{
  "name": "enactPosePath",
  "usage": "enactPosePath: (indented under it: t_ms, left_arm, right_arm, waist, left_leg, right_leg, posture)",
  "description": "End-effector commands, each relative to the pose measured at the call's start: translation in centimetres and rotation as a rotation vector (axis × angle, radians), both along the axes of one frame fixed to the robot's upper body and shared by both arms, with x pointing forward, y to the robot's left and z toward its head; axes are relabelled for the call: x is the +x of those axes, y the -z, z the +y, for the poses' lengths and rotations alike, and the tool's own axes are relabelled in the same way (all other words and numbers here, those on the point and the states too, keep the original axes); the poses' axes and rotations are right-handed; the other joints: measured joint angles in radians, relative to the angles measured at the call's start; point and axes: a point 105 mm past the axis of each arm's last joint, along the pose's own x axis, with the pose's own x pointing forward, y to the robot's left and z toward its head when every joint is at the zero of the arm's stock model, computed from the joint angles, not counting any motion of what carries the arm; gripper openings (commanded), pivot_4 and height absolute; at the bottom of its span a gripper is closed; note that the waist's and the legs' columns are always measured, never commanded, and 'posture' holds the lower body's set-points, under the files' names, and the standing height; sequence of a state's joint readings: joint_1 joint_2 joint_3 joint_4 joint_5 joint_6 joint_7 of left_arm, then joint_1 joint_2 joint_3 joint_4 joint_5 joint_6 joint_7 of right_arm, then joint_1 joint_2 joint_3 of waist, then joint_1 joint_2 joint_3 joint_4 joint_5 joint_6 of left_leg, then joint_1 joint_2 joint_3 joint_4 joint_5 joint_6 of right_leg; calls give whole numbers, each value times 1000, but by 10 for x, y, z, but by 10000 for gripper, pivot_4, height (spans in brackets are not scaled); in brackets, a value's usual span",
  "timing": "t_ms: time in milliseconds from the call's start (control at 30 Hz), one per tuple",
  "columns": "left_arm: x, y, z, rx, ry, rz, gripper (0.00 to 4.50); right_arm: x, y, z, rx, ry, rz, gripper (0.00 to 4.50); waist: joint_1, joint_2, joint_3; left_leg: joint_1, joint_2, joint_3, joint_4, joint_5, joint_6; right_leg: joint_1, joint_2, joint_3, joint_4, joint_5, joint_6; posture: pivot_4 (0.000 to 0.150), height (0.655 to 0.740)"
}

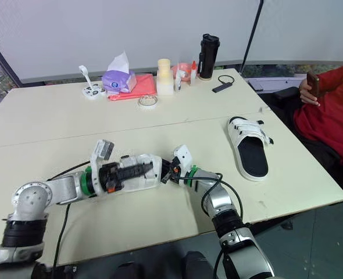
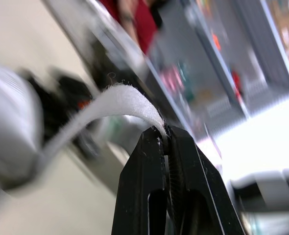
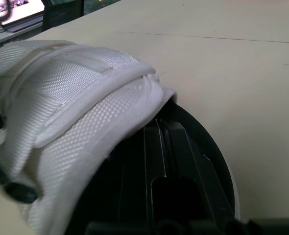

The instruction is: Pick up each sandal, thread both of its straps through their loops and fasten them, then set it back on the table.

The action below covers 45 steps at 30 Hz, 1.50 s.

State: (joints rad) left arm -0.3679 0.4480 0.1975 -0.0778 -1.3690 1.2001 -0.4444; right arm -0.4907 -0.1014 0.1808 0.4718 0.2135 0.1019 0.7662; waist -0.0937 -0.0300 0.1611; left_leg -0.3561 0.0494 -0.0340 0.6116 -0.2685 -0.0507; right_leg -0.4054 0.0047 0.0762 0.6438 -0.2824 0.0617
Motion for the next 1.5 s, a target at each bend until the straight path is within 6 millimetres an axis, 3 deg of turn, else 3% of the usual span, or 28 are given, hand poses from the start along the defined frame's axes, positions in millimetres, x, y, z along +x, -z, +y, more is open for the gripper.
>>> enactPosePath:
  t_ms: [33, 100, 333, 567, 733, 800, 867, 1067, 1133, 1300, 1500]
  left_arm:
    - [15, -17, 8, -55, -102, -38, 3294]
    - [17, -15, 6, -54, -111, -24, 8923]
    - [23, -24, 6, -6, -144, -95, 44057]
    - [26, -63, 8, 268, -36, -490, 44057]
    - [17, -38, 17, 706, 196, -831, 44057]
    - [16, -28, 25, 910, 289, -1084, 44057]
    - [12, -23, 29, 1004, 372, -1280, 44057]
    - [2, -24, 31, 999, 436, -1569, 44057]
    - [-13, -10, 32, 993, 532, -1748, 44057]
    - [-34, 19, 10, 873, 606, -2126, 44057]
    - [-20, 40, 5, 896, 632, -2258, 44057]
  right_arm:
    - [-16, 69, -25, -142, 73, 240, 0]
    - [-16, 69, -25, -141, 73, 240, 0]
    - [-16, 70, -27, -144, 80, 242, 0]
    - [-15, 69, -26, -145, 76, 238, 0]
    - [-14, 68, -26, -147, 73, 234, 0]
    - [-14, 68, -29, -151, 73, 234, 0]
    - [-14, 68, -32, -155, 76, 234, 0]
    - [-14, 70, -36, -161, 77, 237, 0]
    - [-16, 71, -33, -160, 72, 240, 0]
    - [-15, 70, -28, -144, 73, 245, 0]
    - [-14, 70, -29, -149, 77, 242, 0]
  waist:
    - [0, 0, 0]
    - [0, 0, 0]
    - [1, 0, -1]
    - [0, 1, 0]
    - [-1, 3, 1]
    - [0, 3, 1]
    - [0, 3, 1]
    - [24, 3, 0]
    - [23, 4, 0]
    - [26, 3, -1]
    - [26, 3, -3]
  left_leg:
    - [0, 0, 0, 0, 0, 0]
    - [0, 0, 0, 0, 0, 0]
    - [1, 0, 0, 0, 0, 0]
    - [1, -1, 0, 0, 1, -1]
    - [1, -1, 1, -2, 0, -2]
    - [1, -1, 1, -2, 0, -2]
    - [0, 0, 2, -2, 0, -2]
    - [0, 0, 4, -2, 0, -2]
    - [0, 1, 6, -2, 0, -2]
    - [0, 2, 7, -3, 0, -1]
    - [1, 2, 8, -3, 0, -1]
  right_leg:
    - [0, 0, 0, 0, 0, 0]
    - [0, 0, 0, 0, 1, 1]
    - [1, 0, 0, 1, 1, 1]
    - [0, 0, -2, 1, 0, 0]
    - [0, 0, -1, 0, 0, -1]
    - [-1, 0, -1, 0, 0, -1]
    - [-2, -1, 2, 0, 1, -3]
    - [-2, -5, 4, 0, 1, -4]
    - [-3, -6, 4, 0, 1, -3]
    - [-3, -9, 5, 0, 2, -6]
    - [-3, -9, 4, 1, 2, -6]
  posture:
    - [1500, 7400]
    - [1500, 7400]
    - [1500, 7400]
    - [1500, 7400]
    - [1500, 7400]
    - [1500, 7400]
    - [1500, 7400]
    - [1500, 7400]
    - [1500, 7400]
    - [1500, 7400]
    - [1500, 7400]
